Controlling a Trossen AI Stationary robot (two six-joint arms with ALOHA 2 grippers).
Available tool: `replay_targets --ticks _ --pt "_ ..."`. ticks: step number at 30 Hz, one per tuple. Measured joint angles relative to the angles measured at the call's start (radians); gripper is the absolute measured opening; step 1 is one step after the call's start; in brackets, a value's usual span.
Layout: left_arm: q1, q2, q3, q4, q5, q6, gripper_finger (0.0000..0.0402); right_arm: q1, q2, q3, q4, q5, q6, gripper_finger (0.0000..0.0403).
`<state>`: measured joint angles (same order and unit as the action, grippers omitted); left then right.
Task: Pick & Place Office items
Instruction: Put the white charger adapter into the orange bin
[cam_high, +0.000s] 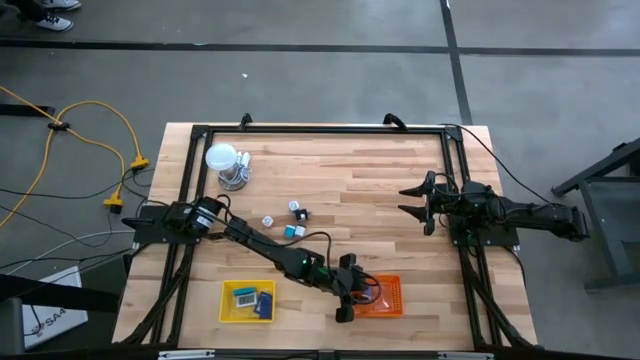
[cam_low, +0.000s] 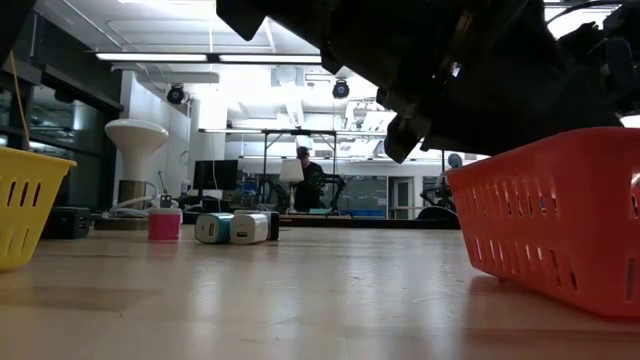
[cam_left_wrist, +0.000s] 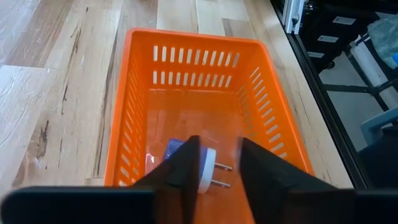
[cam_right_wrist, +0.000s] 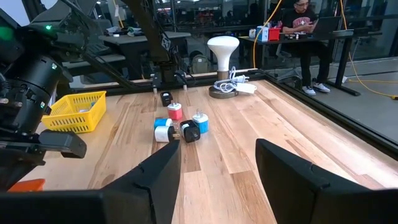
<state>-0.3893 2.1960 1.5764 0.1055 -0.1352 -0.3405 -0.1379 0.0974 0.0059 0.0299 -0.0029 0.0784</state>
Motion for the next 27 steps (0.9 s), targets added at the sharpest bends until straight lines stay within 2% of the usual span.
replay_targets --ticks 5,10,13,22,27 --pt "0.0 0.0 0.0 0.0 0.0 0.0 0.0044 0.0 0.0 0.0 0.0 0.0 0.0 0.0195" --pt "0.0 0.0 0.0 0.0 0.0 0.0 0.005 0.0 0.0 0.0 0.0 0.0 0.0 0.0195" --pt "0.0 0.0 0.0 0.0 0.0 0.0 0.0078 0.0 0.0 0.0 0.0 0.0 0.0 0.0195" --pt "-0.003 0.0 0.0 0.0 0.0 0.004 0.0206 0.0 0.0 0.0 0.0 0.0 0.0 0.0195" --pt "-0.003 0.0 0.0 0.0 0.0 0.004 0.0248 0.0 0.0 0.0 0.0 0.0 0.0 0.0195"
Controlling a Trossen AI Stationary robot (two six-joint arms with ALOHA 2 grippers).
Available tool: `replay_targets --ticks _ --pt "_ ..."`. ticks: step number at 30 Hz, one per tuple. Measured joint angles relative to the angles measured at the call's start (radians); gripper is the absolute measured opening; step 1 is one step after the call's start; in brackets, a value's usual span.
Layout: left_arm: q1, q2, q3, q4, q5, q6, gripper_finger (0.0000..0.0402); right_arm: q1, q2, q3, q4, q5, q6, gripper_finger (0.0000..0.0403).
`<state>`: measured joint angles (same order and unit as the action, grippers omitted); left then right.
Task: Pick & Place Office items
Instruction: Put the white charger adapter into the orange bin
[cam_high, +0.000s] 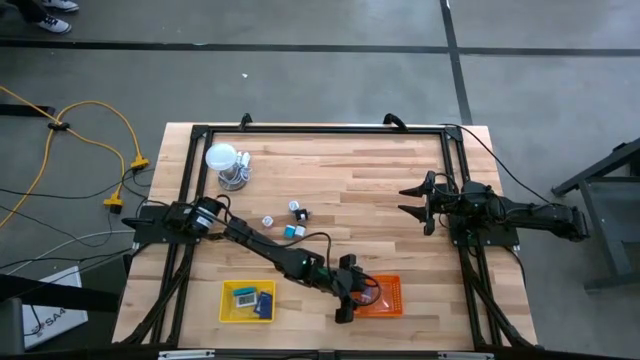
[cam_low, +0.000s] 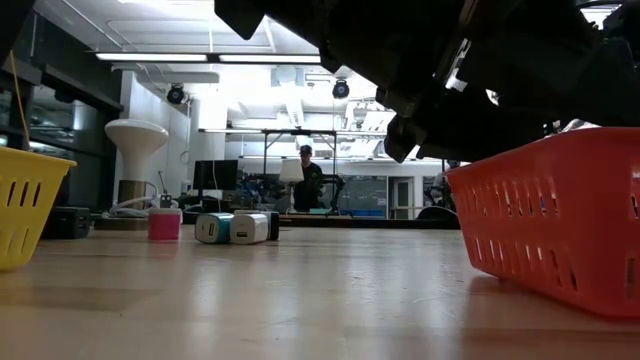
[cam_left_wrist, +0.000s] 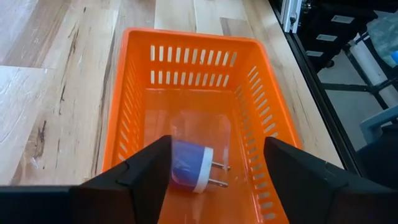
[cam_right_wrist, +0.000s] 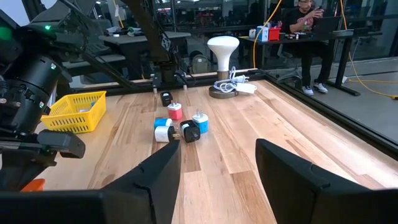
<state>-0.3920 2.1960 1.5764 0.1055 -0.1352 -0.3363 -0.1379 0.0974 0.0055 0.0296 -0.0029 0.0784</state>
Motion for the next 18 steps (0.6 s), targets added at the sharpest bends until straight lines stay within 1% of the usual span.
replay_targets --ticks 4,18 --pt "0.0 0.0 0.0 0.0 0.0 0.0 0.0255 0.0 0.0 0.0 0.0 0.0 0.0 0.0195" --pt "0.0 0.0 0.0 0.001 0.0 0.0 0.0256 0.0 0.0 0.0 0.0 0.0 0.0 0.0195"
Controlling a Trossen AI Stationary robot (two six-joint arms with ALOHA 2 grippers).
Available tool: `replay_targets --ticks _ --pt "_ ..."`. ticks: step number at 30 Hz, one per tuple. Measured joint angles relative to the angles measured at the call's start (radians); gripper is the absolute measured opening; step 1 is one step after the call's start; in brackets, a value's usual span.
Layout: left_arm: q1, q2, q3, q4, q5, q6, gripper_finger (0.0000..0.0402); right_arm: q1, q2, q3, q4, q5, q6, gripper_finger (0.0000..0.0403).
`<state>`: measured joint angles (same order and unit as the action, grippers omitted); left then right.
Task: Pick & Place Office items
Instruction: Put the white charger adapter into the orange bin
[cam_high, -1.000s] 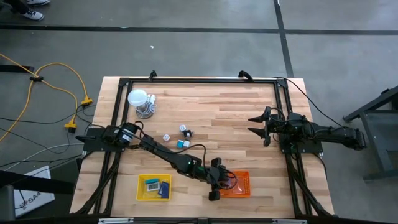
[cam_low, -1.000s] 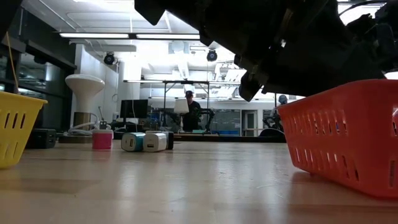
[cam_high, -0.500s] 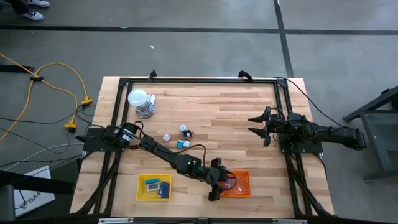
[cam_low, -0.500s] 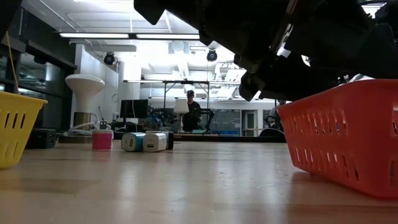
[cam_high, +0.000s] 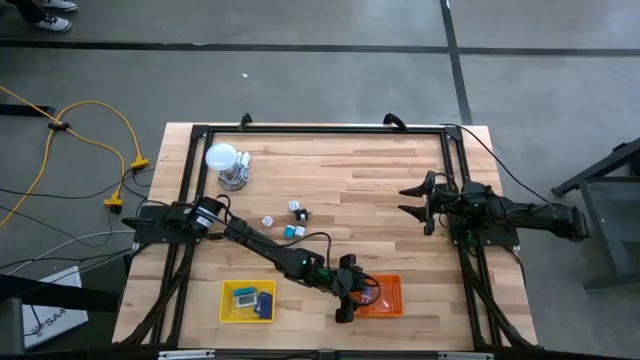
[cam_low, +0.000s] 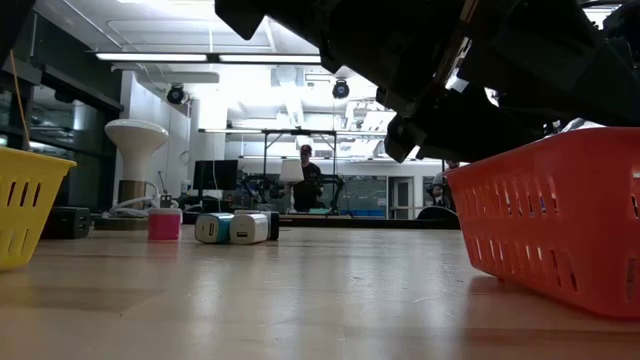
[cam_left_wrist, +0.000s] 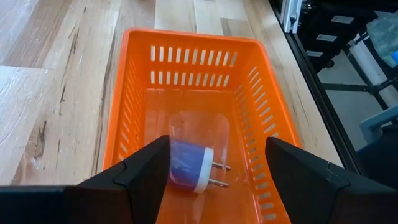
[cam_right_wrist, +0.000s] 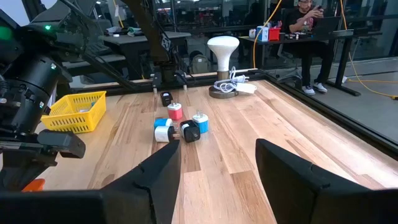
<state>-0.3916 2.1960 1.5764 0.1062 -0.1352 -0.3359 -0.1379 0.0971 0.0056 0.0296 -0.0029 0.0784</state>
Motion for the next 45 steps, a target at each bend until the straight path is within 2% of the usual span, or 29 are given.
replay_targets --ticks 16,25,28,35,45 --pt "0.001 -0.005 0.0 0.025 0.01 0.001 0.0256 0.0 0.0 0.0 0.0 0.0 0.0 0.0195" --pt "0.001 -0.032 0.0 0.023 0.008 0.051 0.0256 0.0 0.0 0.0 0.0 0.0 0.0 0.0195" --pt "0.001 -0.057 0.0 -0.038 0.002 0.039 0.0256 0.0 0.0 0.0 0.0 0.0 0.0 0.0195" --pt "0.016 -0.135 0.0 -0.3 -0.07 0.017 0.0256 0.0 0.0 0.0 0.0 0.0 0.0 0.0195" --pt "0.052 -0.2 0.0 -0.454 -0.058 -0.043 0.0256 0.0 0.0 0.0 0.0 0.0 0.0 0.0195"
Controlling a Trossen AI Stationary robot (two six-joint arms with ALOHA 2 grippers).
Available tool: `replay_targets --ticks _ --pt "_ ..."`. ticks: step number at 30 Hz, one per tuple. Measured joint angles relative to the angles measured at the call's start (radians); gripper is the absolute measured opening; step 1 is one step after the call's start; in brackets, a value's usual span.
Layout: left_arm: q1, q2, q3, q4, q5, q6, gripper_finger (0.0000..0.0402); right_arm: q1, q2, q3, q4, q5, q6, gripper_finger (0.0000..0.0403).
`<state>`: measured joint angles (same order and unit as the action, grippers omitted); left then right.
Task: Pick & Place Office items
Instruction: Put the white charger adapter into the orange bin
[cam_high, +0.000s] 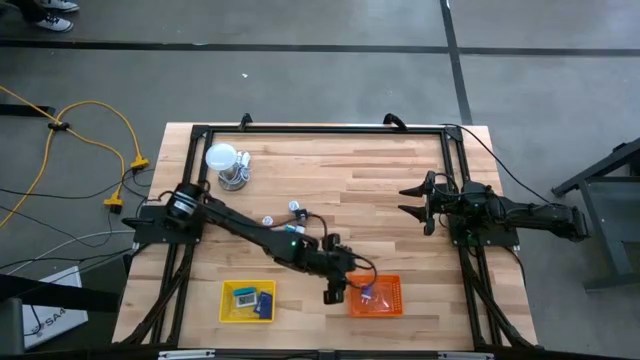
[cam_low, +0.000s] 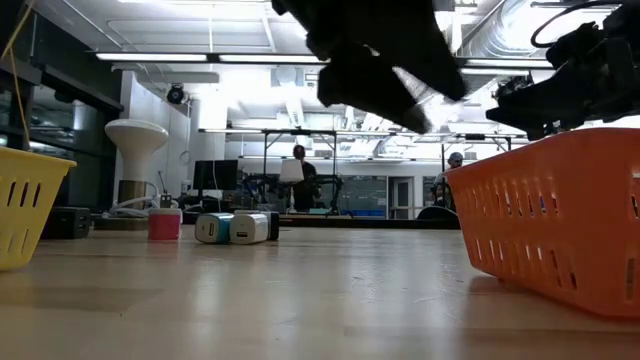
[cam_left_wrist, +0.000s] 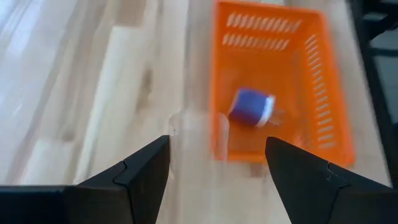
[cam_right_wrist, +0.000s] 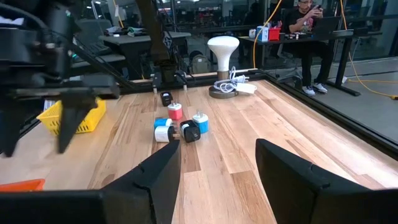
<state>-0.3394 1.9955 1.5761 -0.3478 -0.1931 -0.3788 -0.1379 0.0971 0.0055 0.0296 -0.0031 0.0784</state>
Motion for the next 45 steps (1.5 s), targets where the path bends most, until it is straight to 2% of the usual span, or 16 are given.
replay_targets --ticks 4,12,17,24,31,45 --pt "0.025 -0.026 0.0 -0.139 0.0 -0.07 0.0256 0.0 0.0 0.0 0.0 0.0 0.0 0.0195" --pt "0.085 -0.057 0.0 -0.439 0.0 -0.317 0.0256 0.0 0.0 0.0 0.0 0.0 0.0 0.0195" --pt "0.12 -0.059 0.0 -0.559 0.0 -0.455 0.0256 0.0 0.0 0.0 0.0 0.0 0.0 0.0195" --pt "0.163 -0.059 0.0 -0.62 0.0 -0.631 0.0256 0.0 0.0 0.0 0.0 0.0 0.0 0.0195" --pt "0.194 -0.059 0.0 -0.696 -0.001 -0.689 0.0256 0.0 0.0 0.0 0.0 0.0 0.0 0.0195" --pt "0.197 -0.016 -0.011 -0.714 0.005 -0.754 0.0256 0.0 0.0 0.0 -0.002 0.0 0.0 0.0195"
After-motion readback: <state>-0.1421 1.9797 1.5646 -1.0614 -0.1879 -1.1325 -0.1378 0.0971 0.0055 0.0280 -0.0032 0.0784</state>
